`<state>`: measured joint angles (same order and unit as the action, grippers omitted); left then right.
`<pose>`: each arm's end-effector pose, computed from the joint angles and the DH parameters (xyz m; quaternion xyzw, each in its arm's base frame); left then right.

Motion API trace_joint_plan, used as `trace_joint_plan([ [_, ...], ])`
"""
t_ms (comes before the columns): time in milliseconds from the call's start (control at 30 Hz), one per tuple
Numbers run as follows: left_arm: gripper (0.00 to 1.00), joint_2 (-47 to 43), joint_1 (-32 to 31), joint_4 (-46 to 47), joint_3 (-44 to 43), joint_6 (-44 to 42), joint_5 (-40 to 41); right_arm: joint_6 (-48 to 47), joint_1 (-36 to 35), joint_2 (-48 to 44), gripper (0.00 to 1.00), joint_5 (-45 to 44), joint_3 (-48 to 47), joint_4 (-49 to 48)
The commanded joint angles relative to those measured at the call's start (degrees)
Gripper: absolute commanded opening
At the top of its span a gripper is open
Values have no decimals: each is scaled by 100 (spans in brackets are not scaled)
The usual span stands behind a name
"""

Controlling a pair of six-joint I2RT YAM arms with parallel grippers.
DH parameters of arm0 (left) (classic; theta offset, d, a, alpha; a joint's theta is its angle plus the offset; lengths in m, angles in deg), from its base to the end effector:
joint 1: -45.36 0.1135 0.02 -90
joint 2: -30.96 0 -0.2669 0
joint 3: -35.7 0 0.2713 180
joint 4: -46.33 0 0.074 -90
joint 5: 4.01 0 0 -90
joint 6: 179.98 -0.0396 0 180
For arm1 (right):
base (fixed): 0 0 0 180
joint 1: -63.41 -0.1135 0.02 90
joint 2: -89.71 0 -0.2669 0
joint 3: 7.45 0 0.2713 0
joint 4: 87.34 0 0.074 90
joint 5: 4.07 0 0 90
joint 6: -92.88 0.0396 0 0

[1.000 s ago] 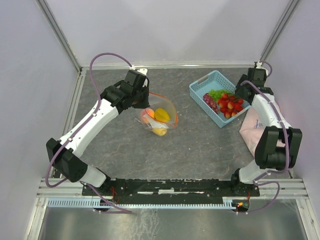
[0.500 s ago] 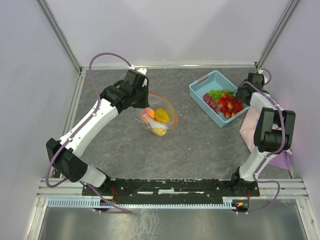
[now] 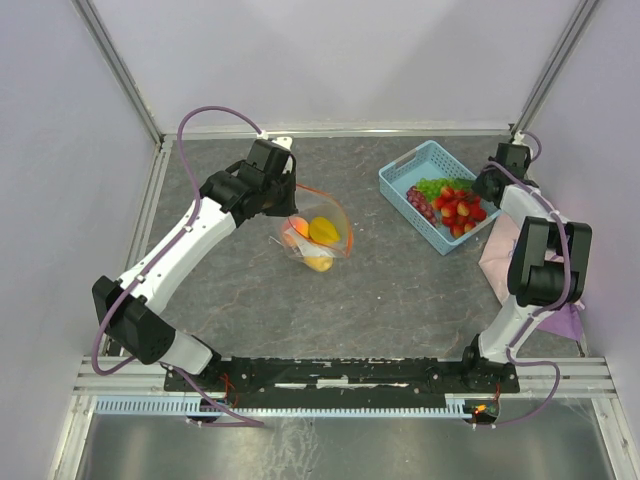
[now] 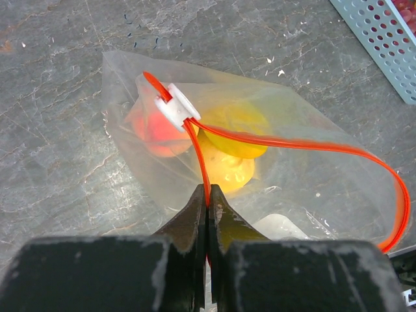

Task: Place the food in the zip-top bag and seal the zipper
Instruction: Pick up the fake fruit from the bin, then place the fake fruit in the zipper food storage bag.

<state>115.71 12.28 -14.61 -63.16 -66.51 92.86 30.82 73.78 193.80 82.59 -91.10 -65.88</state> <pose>0.2843 -0.1795 0.3628 0.0558 0.9268 -0.1249 0.3498 0.4164 -0.0785 0.2018 0.3107 0.8584 0.0359 0.4066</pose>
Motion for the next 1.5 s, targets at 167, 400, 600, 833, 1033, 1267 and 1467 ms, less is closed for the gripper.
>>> trace_joint_plan([
  [167,3,-83,37,228,8,-228,-99,-451,3,-1097,2,60,-49,201],
  [400,3,-106,39,237,23,-219,-142,-609,-20,-1874,2,434,-12,265],
  [600,3,-105,45,236,31,-229,-166,-682,-188,-2576,2,1118,42,222],
  [833,3,-119,47,242,39,-234,-235,-561,-536,-3303,1,2262,161,-120],
  [1033,3,-143,46,321,65,-262,-366,-459,-1143,-3598,2,3210,168,-522],
  [1267,3,-154,42,329,9,-345,-444,-304,-1845,-3757,2,3980,134,-1088],
  [1467,3,-170,47,325,4,-413,-530,-77,-2245,-3752,2,4751,-20,-1655],
])
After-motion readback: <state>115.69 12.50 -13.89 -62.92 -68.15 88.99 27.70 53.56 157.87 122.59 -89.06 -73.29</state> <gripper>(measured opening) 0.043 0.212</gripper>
